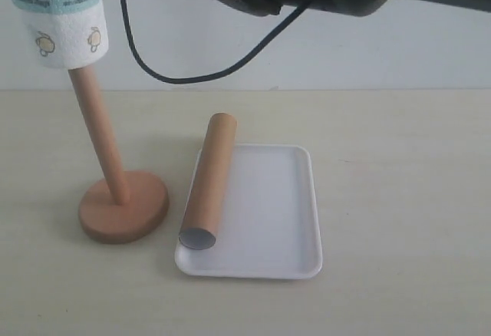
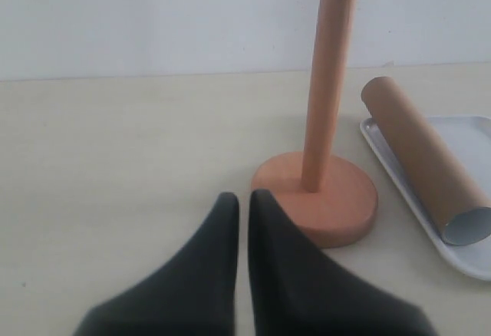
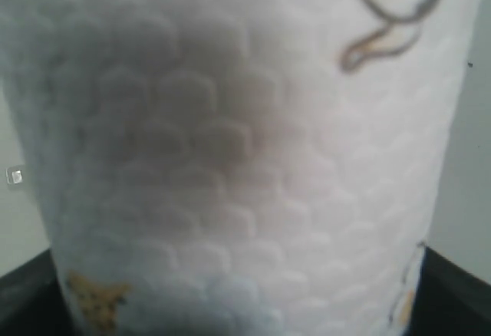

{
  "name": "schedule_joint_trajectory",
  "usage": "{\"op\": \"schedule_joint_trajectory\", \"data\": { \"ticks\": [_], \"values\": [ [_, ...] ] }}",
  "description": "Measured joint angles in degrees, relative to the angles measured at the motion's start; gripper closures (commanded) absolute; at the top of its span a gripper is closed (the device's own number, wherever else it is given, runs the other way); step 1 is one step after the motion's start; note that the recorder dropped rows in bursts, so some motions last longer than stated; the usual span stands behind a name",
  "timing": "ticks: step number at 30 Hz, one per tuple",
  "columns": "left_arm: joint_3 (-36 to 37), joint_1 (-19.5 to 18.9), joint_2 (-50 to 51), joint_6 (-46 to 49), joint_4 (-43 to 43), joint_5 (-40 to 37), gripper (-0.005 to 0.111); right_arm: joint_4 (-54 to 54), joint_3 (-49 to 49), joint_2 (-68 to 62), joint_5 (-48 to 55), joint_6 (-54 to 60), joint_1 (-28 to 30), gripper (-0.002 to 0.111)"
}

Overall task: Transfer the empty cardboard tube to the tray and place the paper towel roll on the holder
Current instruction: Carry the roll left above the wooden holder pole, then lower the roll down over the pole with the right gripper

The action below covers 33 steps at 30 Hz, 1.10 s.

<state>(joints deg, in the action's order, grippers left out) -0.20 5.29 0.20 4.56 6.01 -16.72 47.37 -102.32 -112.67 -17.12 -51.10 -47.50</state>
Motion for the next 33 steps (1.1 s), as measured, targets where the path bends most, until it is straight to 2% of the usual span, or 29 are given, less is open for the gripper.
{"op": "schedule_joint_trajectory", "data": {
  "ticks": [18,20,27,33],
  "values": [
    [0.0,0.0,0.0,0.0,0.0,0.0,0.103,0.0,0.22,-8.92,-1.64,-3.19,-0.09,0.109],
    [0.0,0.0,0.0,0.0,0.0,0.0,0.103,0.0,0.22,-10.2,-1.64,-3.33,-0.09,0.107],
    [0.0,0.0,0.0,0.0,0.0,0.0,0.103,0.0,2.35,-11.34,-3.97,-3.24,-0.35,0.091],
    [0.0,0.0,0.0,0.0,0.0,0.0,0.103,-0.27,6.74,-11.44,-8.79,0.24,-0.39,0.091]
  ]
}}
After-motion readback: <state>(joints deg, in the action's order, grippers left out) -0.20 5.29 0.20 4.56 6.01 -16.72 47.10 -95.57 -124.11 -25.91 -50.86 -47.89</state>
